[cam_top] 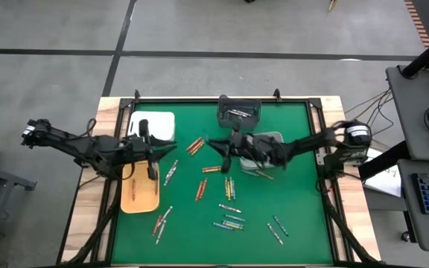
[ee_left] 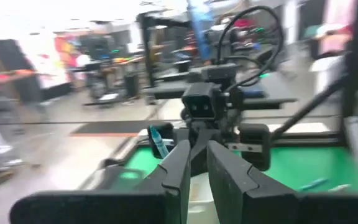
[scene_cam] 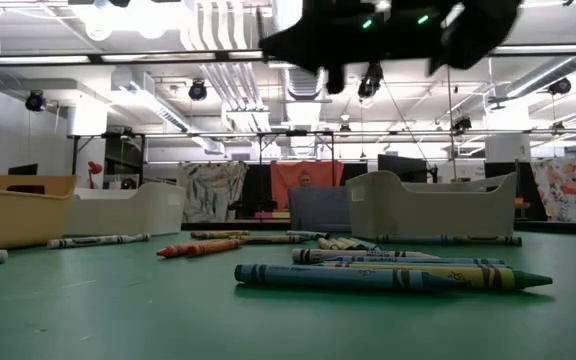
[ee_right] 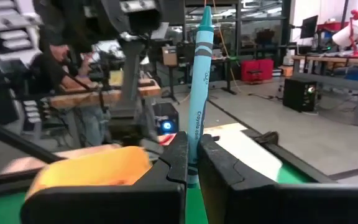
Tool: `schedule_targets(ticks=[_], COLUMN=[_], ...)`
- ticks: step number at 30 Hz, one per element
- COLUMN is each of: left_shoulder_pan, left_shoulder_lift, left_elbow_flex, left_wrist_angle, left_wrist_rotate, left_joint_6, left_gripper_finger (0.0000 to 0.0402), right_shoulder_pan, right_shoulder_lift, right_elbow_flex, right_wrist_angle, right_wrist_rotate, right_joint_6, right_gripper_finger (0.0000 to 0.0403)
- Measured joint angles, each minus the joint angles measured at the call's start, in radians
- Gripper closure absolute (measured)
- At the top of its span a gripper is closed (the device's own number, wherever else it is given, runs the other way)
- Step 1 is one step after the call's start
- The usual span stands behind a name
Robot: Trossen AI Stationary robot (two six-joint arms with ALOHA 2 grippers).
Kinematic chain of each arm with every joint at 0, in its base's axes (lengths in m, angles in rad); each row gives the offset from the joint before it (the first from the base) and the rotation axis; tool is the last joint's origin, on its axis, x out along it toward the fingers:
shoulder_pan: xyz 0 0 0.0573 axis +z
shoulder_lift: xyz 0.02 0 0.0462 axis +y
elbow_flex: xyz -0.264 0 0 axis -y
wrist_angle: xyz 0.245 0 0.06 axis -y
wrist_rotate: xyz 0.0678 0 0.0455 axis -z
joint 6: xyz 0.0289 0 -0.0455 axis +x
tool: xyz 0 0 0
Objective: Sort crayons
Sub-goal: Put the blue crayon into the white bin
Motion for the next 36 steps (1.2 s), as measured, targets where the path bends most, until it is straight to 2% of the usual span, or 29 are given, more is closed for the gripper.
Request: schedule_targets(ticks=[5,11,17,26,30,36], left_shoulder_pan=[0.001,0.001,0.001,0.001,0.001,0.001], left_shoulder_lift=[-0.050,-0.099,-0.151,-0.187,-0.188,-0.187], left_elbow_flex=[-0.001,-0.001,-0.002,-0.001,-0.001,-0.001], left_wrist_angle=[-0.070,-0.079,-0.062,-0.074,-0.076,-0.096], left_wrist_rotate=[-0.079,-0.127,-0.208,-0.217,-0.217,-0.217], left_joint_6=[0.080,0.116,0.103,0.086,0.089,0.090], left_gripper_finger=[0.0364,0.0364,0.0364,0.0364,0.0364,0.0364], right_shoulder_pan=[-0.125,-0.225,-0.271,-0.273,-0.273,-0.273], right_shoulder_lift=[0.153,0.370,0.557,0.732,0.790,0.835], right_elbow_flex=[0.158,0.421,0.703,1.046,1.155,1.234], right_wrist_angle=[-0.003,-0.048,-0.182,-0.453,-0.550,-0.623], right_wrist_rotate=[-0.111,-0.239,-0.247,-0.251,-0.250,-0.246], right_joint_6=[-0.017,-0.008,0.018,-0.041,-0.049,-0.053], right_gripper_finger=[0.0390,0.0390,0.0390,0.0390,0.0390,0.0390])
